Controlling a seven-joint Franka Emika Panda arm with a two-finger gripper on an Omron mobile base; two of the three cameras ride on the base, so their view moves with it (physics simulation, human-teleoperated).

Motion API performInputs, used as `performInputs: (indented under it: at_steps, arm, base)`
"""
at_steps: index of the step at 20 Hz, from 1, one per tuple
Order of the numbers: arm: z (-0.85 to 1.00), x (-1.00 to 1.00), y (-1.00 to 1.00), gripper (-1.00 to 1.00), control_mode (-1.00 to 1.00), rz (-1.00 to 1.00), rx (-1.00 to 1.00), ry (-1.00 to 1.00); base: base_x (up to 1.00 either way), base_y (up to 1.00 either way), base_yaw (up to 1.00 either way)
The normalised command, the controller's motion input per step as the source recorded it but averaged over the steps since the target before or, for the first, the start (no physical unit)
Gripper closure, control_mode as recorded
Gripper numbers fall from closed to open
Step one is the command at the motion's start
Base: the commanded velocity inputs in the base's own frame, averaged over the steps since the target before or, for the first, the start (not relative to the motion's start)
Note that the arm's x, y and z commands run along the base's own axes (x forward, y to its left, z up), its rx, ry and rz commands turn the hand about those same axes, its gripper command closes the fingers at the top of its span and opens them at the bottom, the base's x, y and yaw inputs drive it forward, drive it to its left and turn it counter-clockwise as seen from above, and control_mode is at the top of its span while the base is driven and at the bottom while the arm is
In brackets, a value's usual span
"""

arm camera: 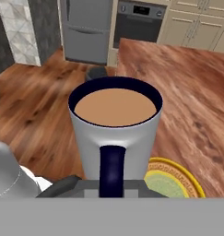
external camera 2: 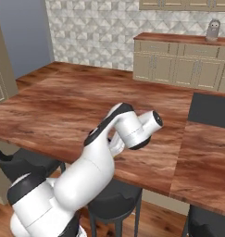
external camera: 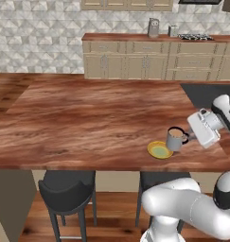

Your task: Pick the cup of tea, navigate to the dining table, and place it on the saucer.

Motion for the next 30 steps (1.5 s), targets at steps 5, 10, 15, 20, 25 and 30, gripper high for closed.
performInputs:
  at_steps: [5,10,15,20,25,30]
  arm:
    - [-0.29,0.37,0.0,1.0,-1.0,0.03,0.0,0.01]
    - [-0.27,0.39,0.0,1.0,-1.0,0.03,0.0,0.02]
    - [-0.27,0.33,0.0,1.0,-1.0,0.02,0.0,0.01]
    - [-0.23,0.28,0.0,1.0,-1.0,0.03,0.0,0.0]
    - [-0.22,0.28,0.0,1.0,-1.0,0.03,0.0,0.0]
    - [-0.21,0.25,0.0,1.0,-1.0,0.03,0.0,0.0]
  base:
    - [0.0,0.0,0.0]
    - [0.0,0.0,0.0]
    - [0.0,0.0,0.0]
    - [0.0,0.0,0.0]
    - [0.0,0.0,0.0]
    - [0.0,0.0,0.0]
